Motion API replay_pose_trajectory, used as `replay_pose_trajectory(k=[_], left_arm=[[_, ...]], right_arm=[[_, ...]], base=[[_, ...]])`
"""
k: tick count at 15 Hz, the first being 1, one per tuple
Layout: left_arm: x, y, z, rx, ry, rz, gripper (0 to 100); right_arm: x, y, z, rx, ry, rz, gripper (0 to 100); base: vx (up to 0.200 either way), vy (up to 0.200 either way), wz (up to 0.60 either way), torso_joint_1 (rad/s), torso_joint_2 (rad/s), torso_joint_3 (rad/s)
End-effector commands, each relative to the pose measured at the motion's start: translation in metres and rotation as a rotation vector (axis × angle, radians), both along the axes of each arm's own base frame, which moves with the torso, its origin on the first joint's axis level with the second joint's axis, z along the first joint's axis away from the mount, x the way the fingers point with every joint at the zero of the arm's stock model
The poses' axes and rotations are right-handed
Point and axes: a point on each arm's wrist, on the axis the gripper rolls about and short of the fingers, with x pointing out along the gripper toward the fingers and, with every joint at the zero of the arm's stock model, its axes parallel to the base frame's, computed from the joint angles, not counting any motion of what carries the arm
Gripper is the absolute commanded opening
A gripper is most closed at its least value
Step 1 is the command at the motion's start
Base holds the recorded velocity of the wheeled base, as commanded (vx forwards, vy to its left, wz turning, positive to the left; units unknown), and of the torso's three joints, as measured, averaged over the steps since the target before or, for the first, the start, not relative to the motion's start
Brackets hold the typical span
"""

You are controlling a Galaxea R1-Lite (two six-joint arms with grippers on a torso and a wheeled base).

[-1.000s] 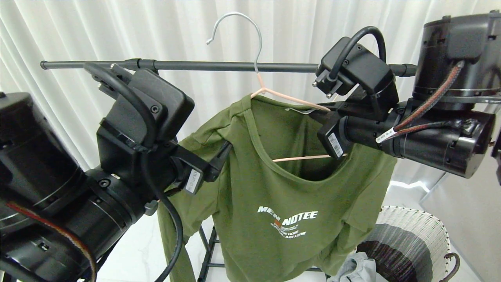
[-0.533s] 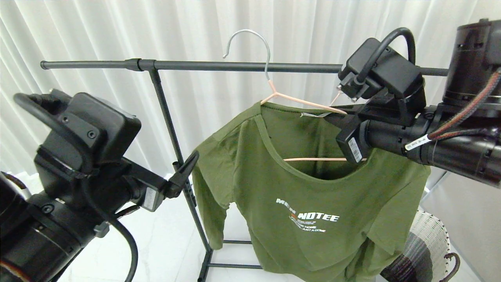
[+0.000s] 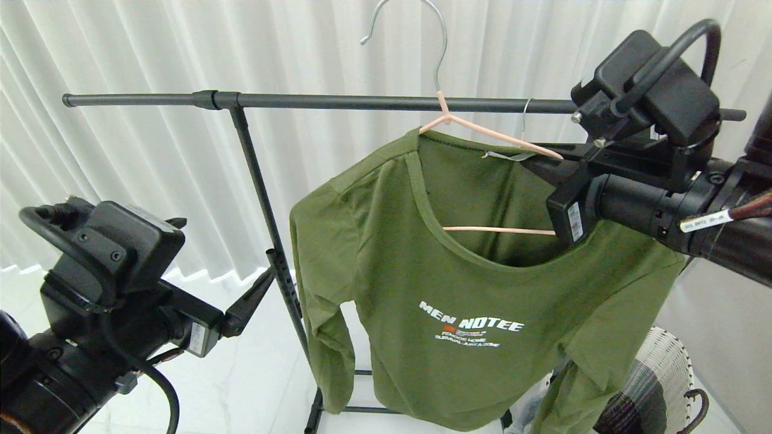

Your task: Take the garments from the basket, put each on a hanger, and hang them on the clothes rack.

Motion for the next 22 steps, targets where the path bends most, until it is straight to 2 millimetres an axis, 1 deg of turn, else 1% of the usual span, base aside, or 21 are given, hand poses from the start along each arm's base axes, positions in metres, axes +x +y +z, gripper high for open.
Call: replay_pose_trajectory(k=[1,3,8,9,15,19,20,22], left_arm=[[0.015,0.013,-0.016,0.009,0.077,0.009,100],[0.024,0.015,-0.016,-0.025,0.096,-0.020,100],[0.029,0.013,-0.020,-0.031,0.121,-0.027,100],[0.029,0.013,-0.020,-0.031,0.121,-0.032,0],[0.033,0.018,-0.023,-0.057,0.144,0.006,0],[0.036,0.042,-0.026,-0.067,0.148,0.125,0],[0.033,0.043,-0.023,-0.071,0.135,0.122,0],[0.025,0.042,-0.020,-0.066,0.115,0.048,0]], right_arm=[[-0.005,-0.004,0.001,0.008,-0.009,0.011,0],[-0.006,-0.006,0.004,0.015,-0.030,0.030,0],[-0.010,-0.004,0.007,0.008,-0.053,0.080,0],[-0.011,-0.005,0.007,0.006,-0.056,0.081,0],[-0.012,-0.007,0.009,0.013,-0.060,0.076,0],[-0.014,-0.012,0.013,0.026,-0.069,0.061,0],[-0.013,-0.012,0.013,0.026,-0.069,0.059,0],[-0.012,-0.011,0.012,0.024,-0.067,0.059,0]], base=[[0.000,0.000,0.00,0.000,0.00,0.000],[0.000,0.000,0.00,0.000,0.00,0.000],[0.000,0.000,0.00,0.000,0.00,0.000],[0.000,0.000,0.00,0.000,0.00,0.000],[0.000,0.000,0.00,0.000,0.00,0.000],[0.000,0.000,0.00,0.000,0.00,0.000],[0.000,0.000,0.00,0.000,0.00,0.000],[0.000,0.000,0.00,0.000,0.00,0.000]])
